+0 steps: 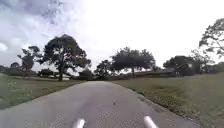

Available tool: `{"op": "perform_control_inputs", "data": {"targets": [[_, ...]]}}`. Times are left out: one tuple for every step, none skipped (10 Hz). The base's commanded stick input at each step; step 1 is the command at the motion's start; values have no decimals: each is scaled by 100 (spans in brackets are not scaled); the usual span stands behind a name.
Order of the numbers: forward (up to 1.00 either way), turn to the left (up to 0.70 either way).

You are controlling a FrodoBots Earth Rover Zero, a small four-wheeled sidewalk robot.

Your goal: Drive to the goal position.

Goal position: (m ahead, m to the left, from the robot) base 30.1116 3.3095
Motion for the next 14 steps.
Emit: {"op": "perform_control_inputs", "data": {"targets": [[69,3],[69,3],[69,3],[69,3],[69,3],[69,3],[69,3],[69,3],[69,3],[69,3],[69,3],[69,3],[69,4],[69,26]]}}
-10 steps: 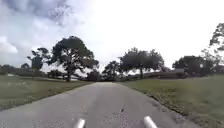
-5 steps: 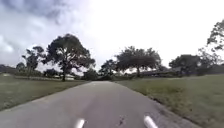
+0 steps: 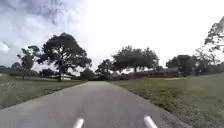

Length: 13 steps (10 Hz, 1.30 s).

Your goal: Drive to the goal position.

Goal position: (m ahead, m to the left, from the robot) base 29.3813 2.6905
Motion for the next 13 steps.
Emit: {"op": "perform_control_inputs", "data": {"targets": [[69,34],[69,34],[69,34],[69,34],[69,34],[69,34],[69,34],[69,27],[69,3],[69,3],[69,3],[69,3],[69,3]]}}
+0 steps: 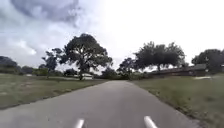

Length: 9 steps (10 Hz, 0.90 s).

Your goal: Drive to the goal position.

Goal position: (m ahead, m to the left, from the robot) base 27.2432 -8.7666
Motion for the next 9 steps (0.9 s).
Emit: {"op": "perform_control_inputs", "data": {"targets": [[69,3],[69,3],[69,3],[69,3],[69,3],[69,3],[69,3],[69,3],[69,3]]}}
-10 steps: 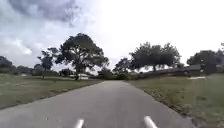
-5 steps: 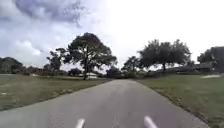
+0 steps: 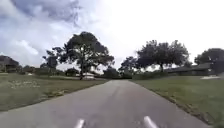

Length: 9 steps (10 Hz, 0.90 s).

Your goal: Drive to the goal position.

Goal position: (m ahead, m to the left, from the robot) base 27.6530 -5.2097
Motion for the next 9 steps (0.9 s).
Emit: {"op": "perform_control_inputs", "data": {"targets": [[69,3],[69,3],[69,3],[69,3],[69,3],[69,3],[69,3],[69,3],[69,3]]}}
